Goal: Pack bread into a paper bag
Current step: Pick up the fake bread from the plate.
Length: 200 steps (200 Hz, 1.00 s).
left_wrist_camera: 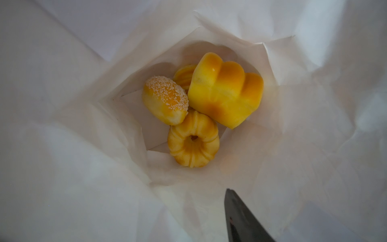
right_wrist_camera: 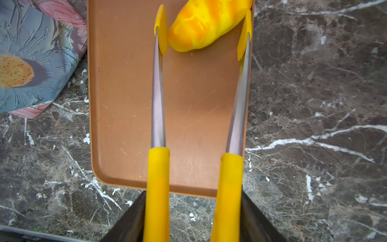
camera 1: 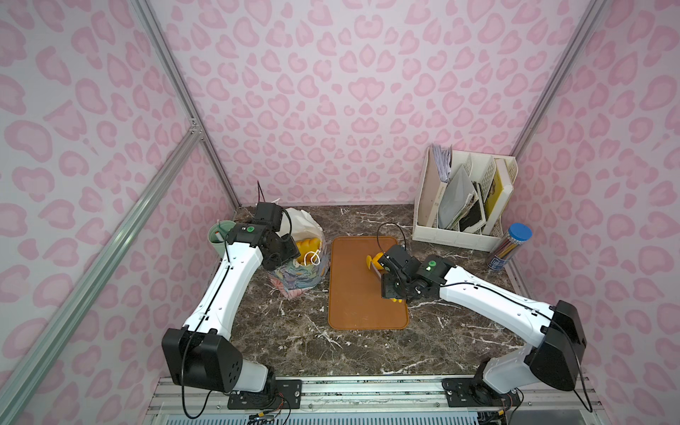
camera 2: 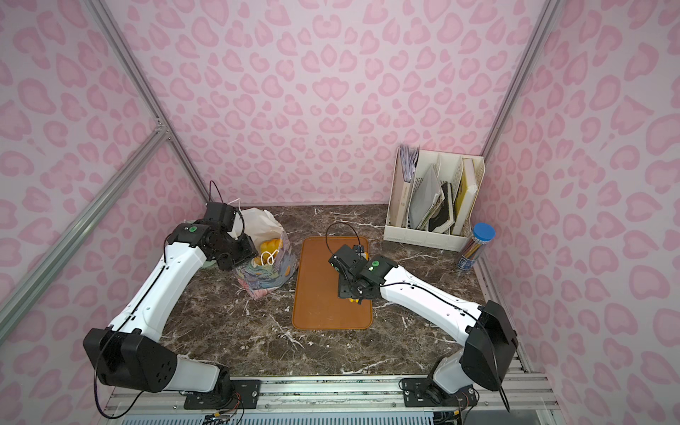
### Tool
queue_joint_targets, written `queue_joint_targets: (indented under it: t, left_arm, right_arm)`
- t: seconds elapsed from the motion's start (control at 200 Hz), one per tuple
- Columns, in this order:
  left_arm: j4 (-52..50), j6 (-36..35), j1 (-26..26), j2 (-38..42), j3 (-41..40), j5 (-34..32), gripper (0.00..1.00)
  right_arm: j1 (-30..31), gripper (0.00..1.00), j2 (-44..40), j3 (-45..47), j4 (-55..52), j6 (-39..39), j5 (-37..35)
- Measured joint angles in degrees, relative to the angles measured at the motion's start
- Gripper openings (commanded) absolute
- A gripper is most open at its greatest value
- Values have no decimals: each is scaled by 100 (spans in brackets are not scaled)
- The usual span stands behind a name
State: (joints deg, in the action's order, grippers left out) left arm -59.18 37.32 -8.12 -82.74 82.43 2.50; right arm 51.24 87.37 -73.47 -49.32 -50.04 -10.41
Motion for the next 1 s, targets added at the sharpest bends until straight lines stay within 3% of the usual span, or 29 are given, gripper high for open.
queue_joint_targets:
  t: [0.19,0.345,0.405,0.68,1.0]
  left_arm:
    - [-2,-17,2,0,0,0,58]
    - [-4,-17,2,0,0,-2,58]
    - [-2,-17,2,2,0,-2,58]
    - [0,-15,2,33,0,2,58]
    - [26,-11,2,114,-50,20,58]
  right_arm:
    - [-59,59,444,-337,24,216,50]
    - [-68,33,498,-354,48,306,76]
    - [-68,29,455,-354,48,319,127]
    - [-7,28,52,-409,-166,280,129]
    - [247,29,7,-2124,-450,428,92]
